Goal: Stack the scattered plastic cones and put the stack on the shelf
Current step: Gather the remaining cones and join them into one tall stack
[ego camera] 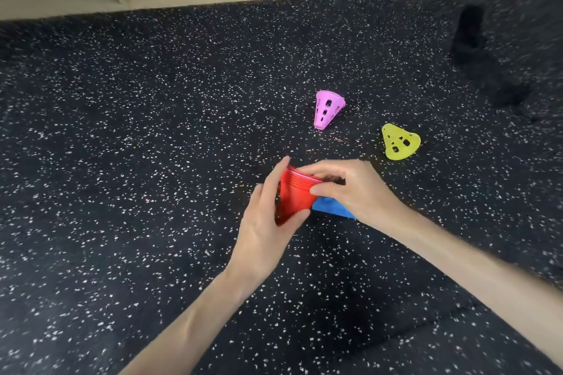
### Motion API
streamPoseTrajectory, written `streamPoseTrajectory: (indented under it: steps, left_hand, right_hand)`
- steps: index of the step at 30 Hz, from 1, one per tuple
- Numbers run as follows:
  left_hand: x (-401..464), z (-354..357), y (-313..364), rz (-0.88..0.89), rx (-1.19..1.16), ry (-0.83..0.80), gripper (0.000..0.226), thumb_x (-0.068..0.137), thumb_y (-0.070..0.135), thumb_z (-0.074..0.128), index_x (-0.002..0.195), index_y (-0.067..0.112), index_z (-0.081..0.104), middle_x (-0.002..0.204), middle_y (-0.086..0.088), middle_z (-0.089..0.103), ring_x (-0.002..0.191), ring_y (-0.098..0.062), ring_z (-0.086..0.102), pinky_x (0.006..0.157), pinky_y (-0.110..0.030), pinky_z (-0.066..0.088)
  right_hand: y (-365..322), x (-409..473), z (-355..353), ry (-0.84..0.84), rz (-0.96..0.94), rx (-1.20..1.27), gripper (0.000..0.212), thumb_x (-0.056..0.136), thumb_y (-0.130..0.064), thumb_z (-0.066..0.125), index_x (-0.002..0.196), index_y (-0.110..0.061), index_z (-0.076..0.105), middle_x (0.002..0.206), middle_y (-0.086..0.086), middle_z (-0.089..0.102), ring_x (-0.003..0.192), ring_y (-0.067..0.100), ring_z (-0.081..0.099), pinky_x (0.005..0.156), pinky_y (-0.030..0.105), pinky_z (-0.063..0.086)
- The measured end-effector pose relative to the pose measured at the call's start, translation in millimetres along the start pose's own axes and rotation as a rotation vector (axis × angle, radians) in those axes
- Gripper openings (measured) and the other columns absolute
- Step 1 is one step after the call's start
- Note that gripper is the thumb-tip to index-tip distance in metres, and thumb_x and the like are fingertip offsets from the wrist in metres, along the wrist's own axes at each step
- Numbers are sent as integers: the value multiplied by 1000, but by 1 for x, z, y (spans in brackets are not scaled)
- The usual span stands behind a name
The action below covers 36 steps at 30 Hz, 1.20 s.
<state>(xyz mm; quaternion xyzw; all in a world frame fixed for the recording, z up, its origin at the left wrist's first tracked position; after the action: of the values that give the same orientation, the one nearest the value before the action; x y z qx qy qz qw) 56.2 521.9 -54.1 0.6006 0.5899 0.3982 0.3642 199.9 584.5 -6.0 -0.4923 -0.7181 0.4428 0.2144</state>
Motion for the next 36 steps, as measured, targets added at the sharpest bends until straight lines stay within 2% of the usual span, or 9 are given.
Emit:
streamPoseTrajectory:
  steps: [4,9,11,13,16,20,25,31,36]
  left_hand:
    - [-17,16,-31,10,92,-117,77,94,40,71,149,63,22,124,25,42,104,-1,55,96,-32,53]
    - [-36,13,-52,38,125,0,75,94,54,63,153,46,17,127,23,34,115,-11,51,104,-36,47]
    - [-35,13,-50,50,190,13,75,97,54,59,156,38,15,127,21,32,117,-12,46,105,-32,41]
    - [-33,11,-44,68,260,39,76,99,55,53,159,29,14,128,5,44,113,-14,45,103,-33,40]
    - [-33,13,-38,96,323,44,76,99,55,51,158,19,18,119,-5,53,101,-16,45,95,-39,46]
    - [-31,17,-42,92,418,8,78,100,59,46,160,18,17,119,-3,54,98,-14,42,94,-35,40]
    - [-30,21,-43,79,462,-37,79,100,63,41,161,22,14,114,6,48,97,-14,39,93,-35,38]
    - [-31,23,-44,96,477,-49,79,99,64,41,162,22,16,115,5,50,96,-14,41,91,-37,40]
    - [-30,24,-44,91,479,-53,79,99,65,41,162,23,17,116,3,52,96,-16,42,92,-40,42]
  right_hand:
    - [13,-9,7,-57,28,-7,26,94,-6,67,109,-24,79,105,-16,76,100,-2,68,94,17,50]
    - [33,-43,-38,355,37,-138,25,91,-12,72,106,-30,77,93,-13,67,85,4,64,76,13,46]
    - [56,-51,-42,346,150,-183,27,90,-24,73,113,-38,72,93,-9,62,83,5,62,75,14,46]
    - [74,-52,-35,270,259,-176,34,89,-31,74,121,-43,67,95,-6,62,83,7,63,79,19,49]
    - [80,-42,-30,290,282,-69,32,90,-22,73,120,-34,68,94,-9,69,84,3,65,77,13,48]
    - [80,-27,-35,360,256,18,24,93,-12,69,112,-26,71,89,-9,74,82,0,67,74,13,48]
    - [65,-22,-54,476,166,66,34,94,-7,67,123,-24,63,87,-7,72,83,-1,67,77,9,47]
    - [54,-10,-41,293,123,52,29,90,-8,71,112,-26,73,89,-16,76,89,-1,70,85,18,54]
    - [46,-5,-3,56,82,92,23,90,-6,72,107,-21,76,97,-10,77,90,5,71,87,22,56]
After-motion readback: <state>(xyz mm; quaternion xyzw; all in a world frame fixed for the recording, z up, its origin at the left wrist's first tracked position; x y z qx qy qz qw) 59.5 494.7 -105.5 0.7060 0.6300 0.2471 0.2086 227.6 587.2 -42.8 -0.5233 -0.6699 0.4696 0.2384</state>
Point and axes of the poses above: each hand's wrist, its own x-axis towards the middle knuckle, its own z-axis out of the palm, y = z × x, the point moved 9 cm from there along x, towards the middle knuckle
